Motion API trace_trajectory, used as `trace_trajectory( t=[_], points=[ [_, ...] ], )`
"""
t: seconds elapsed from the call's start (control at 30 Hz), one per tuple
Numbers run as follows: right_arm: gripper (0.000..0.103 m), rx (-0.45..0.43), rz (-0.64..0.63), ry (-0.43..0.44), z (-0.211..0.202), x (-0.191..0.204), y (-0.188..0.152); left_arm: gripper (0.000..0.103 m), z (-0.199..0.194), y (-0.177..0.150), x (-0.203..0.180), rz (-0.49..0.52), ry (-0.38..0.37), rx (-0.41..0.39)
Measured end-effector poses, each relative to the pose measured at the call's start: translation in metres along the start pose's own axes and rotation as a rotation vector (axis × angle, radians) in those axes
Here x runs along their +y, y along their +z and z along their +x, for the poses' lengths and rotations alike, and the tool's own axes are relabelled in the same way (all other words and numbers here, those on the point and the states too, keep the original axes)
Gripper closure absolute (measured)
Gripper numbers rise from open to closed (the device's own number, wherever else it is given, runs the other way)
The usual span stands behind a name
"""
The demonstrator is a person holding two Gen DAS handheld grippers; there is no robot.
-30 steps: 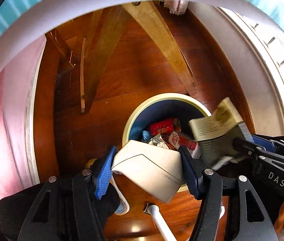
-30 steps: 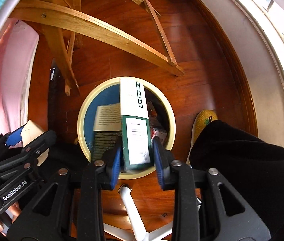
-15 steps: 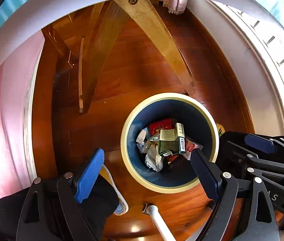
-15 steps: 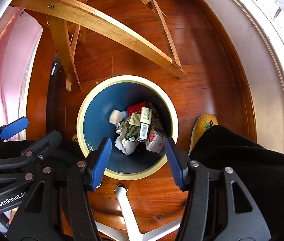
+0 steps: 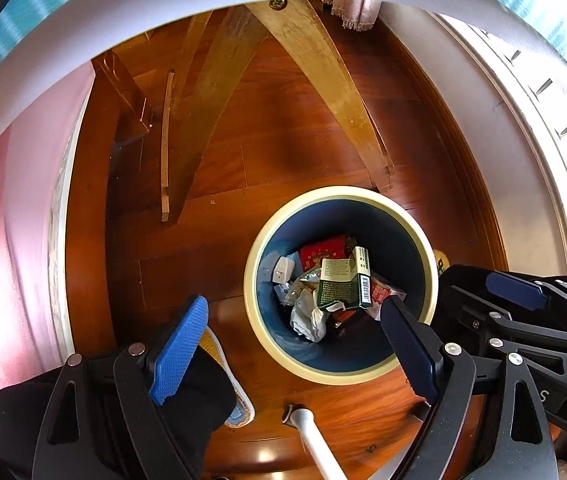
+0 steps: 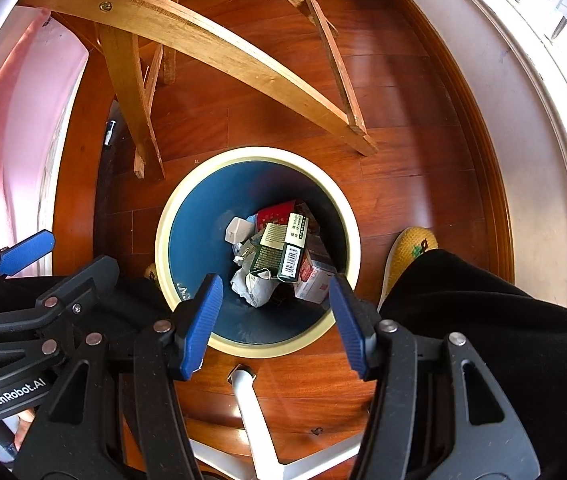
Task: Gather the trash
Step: 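Raise both tools back over the table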
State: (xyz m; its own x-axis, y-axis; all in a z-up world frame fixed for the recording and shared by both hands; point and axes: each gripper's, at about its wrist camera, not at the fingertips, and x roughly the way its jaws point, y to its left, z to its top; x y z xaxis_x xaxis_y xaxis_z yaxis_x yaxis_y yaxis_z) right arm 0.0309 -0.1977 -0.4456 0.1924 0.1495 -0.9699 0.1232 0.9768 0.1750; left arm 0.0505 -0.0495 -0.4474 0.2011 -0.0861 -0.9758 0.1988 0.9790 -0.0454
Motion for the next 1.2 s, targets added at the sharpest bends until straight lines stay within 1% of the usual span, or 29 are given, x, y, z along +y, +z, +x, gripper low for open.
trace_trajectory(
  t=[0.17,0.23,0.37,0.57,0.7,0.83,0.97,1.13,1.2],
  points=[
    [0.049,-0.004,-0.007,-0.004,0.000,0.002,-0.001,0.014,-0.004,0.000,0.002,-0.011,-0.010,-0.005],
    [0.045,-0.012,-0.013,-0.008,-0.002,0.004,-0.001,0.014,-0.007,-0.001,0.002,-0.014,-0.016,-0.008],
    [0.045,-0.034,-0.028,-0.010,-0.007,0.008,-0.002,0.014,-0.015,-0.004,0.004,-0.022,-0.022,-0.021],
    [0.045,-0.068,-0.045,-0.018,-0.021,0.013,-0.004,0.014,-0.034,-0.009,0.010,-0.037,-0.024,-0.050],
    [0.045,-0.078,-0.044,-0.003,-0.036,0.015,-0.006,0.014,-0.051,-0.012,0.015,-0.045,-0.030,-0.064],
    [0.045,-0.075,-0.066,0.014,-0.056,0.019,-0.008,0.014,-0.080,-0.014,0.023,-0.049,-0.073,-0.082],
    [0.045,-0.069,-0.143,0.023,-0.084,0.028,-0.012,0.014,-0.114,-0.018,0.029,-0.026,-0.103,-0.103],
    [0.045,-0.086,-0.243,0.044,-0.135,0.038,-0.009,0.014,-0.171,-0.025,0.037,0.047,-0.124,-0.156],
    [0.045,-0.107,-0.289,0.045,-0.160,0.043,-0.008,0.014,-0.197,-0.025,0.039,0.089,-0.103,-0.192]
  ],
)
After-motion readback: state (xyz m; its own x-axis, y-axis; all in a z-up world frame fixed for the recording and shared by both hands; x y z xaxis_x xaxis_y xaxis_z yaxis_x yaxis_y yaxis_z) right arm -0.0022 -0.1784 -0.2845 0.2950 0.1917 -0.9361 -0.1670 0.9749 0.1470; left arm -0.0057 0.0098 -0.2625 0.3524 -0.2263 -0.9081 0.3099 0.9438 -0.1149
